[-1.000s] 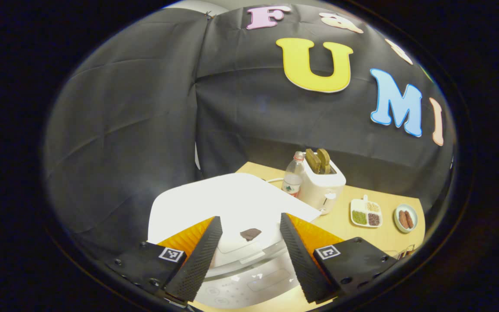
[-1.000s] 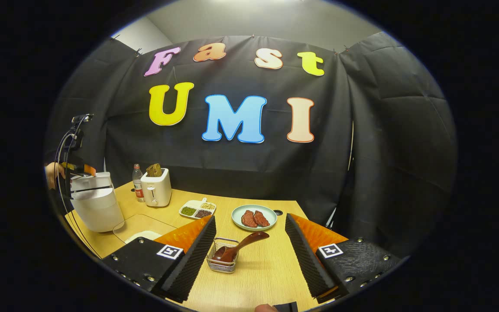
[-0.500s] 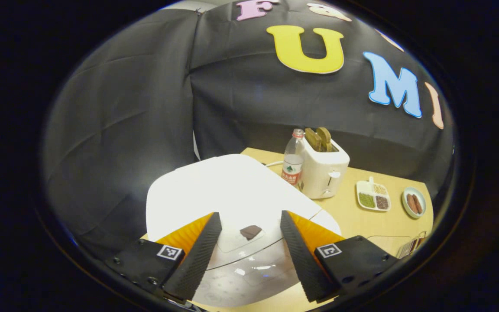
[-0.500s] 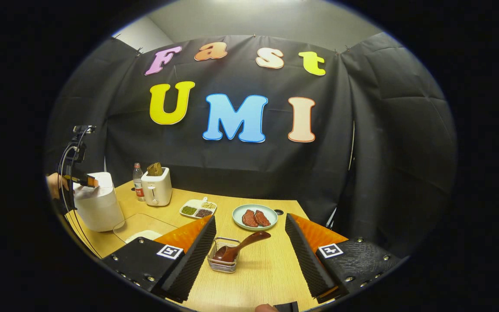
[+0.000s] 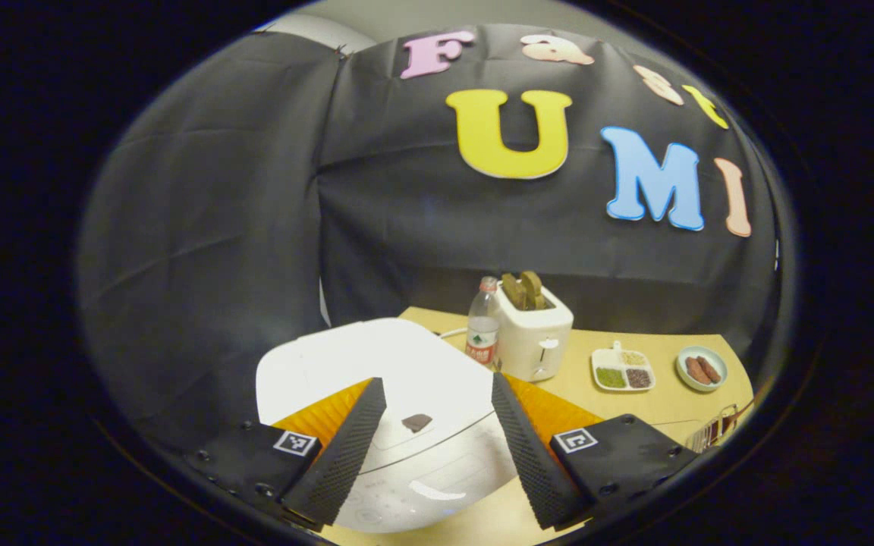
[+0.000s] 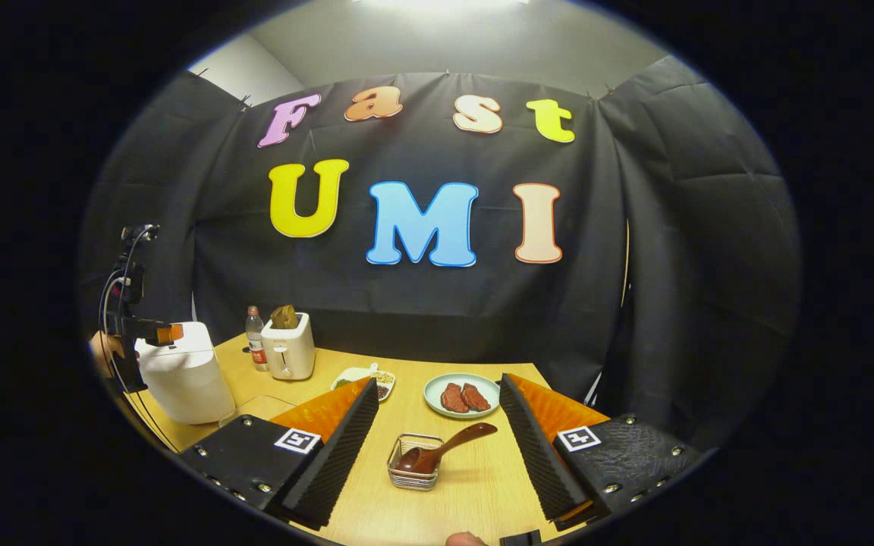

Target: Close the left gripper, press the button to open the rice cooker; take a wooden spoon from the chopstick holder with the right hand, scoop a spoonful of rice and pour it into the rice cooker, then put the wooden spoon back into the chopstick holder.

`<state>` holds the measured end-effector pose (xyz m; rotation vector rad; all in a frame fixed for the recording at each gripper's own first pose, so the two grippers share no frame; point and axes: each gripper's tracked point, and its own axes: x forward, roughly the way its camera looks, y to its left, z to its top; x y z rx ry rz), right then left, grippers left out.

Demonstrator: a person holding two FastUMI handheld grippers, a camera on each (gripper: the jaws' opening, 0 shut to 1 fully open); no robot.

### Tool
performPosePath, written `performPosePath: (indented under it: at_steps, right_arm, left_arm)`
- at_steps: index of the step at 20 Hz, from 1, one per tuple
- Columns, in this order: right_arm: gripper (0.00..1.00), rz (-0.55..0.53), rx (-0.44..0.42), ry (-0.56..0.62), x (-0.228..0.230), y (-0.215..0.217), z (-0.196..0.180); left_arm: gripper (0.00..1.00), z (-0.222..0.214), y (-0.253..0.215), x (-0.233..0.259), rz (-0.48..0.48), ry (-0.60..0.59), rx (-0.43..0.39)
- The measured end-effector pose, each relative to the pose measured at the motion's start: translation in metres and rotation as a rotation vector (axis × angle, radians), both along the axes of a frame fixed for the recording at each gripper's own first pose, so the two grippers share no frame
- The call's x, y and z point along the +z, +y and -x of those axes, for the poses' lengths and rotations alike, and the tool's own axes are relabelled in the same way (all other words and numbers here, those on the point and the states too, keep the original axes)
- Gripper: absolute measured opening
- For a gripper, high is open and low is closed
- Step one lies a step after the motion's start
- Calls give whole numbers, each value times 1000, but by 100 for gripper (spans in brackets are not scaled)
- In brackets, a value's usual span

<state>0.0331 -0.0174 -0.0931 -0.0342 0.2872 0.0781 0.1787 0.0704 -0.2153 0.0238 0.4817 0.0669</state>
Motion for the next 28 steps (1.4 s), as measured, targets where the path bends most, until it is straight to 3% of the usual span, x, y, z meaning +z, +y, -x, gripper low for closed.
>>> performPosePath:
  at_steps: [6,10,17,28]
  right_arm:
    - [98,-37,38,-45,18,29,-1]
    - [98,-56,38,-85,30,39,0]
    - [96,-100,-5,-147,44,41,6]
    - [98,-81,37,-170,52,51,0]
  left_arm:
    - [96,43,-55,103,53,-212,-125]
    - [98,74,-88,140,81,-277,-205]
    - [98,117,-114,152,89,-344,-259]
    - [99,113,-109,164,84,-385,-243]
